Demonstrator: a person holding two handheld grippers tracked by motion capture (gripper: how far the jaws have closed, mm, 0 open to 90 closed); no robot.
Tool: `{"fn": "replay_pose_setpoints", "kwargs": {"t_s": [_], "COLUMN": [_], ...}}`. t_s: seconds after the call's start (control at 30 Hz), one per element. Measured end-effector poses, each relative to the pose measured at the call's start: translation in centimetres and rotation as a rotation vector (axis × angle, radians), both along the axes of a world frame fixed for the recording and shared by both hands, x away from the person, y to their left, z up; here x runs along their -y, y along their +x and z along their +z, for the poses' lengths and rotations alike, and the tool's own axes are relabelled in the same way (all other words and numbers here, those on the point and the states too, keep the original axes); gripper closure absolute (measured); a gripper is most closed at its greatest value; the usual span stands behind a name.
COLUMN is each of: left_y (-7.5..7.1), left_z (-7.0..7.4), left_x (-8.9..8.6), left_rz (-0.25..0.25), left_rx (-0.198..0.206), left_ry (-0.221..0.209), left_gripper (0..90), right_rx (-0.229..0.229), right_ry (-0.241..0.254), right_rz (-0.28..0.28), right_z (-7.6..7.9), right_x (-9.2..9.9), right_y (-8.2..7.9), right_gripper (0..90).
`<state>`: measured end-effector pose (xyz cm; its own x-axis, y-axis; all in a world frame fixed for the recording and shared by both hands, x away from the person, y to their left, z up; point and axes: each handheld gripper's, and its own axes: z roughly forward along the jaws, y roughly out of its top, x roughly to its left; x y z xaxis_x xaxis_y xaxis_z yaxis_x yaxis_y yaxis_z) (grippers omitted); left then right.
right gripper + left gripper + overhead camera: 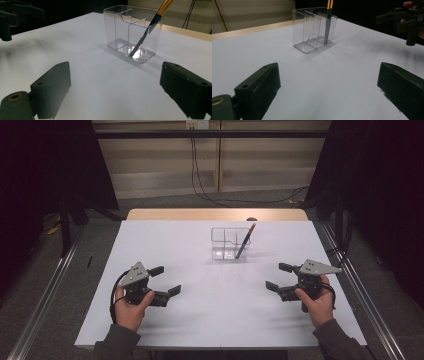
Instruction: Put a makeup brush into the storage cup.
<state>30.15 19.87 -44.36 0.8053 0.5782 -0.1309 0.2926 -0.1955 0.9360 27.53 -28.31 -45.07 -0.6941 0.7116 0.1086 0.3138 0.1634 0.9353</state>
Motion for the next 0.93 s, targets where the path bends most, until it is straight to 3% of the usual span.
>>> {"fn": "replay_pose_setpoints", "kwargs": {"t_s": [0.83,0.9,0.93], "left_y": [0.2,0.2,0.3], "left_z": [0.0,-0.1,-0.2], "left_x": [0.0,0.1,0.1], "left_rz": [0.003,0.008,-0.015], "left_rx": [0.002,-0.004,-0.003], "left_ry": [0.008,-0.006,-0.013], "left_gripper": [4.3,4.3,4.3], "right_rx": [0.015,0.015,0.013], "right_ry": [-0.003,-0.001,0.002], "right_rz": [0.002,0.001,-0.001], "right_z": [0.0,0.0,0.0], "right_x": [0.6,0.7,0.7], "right_y": [-1.5,-1.5,-1.5], "right_gripper": [9.2,9.2,9.3]}}
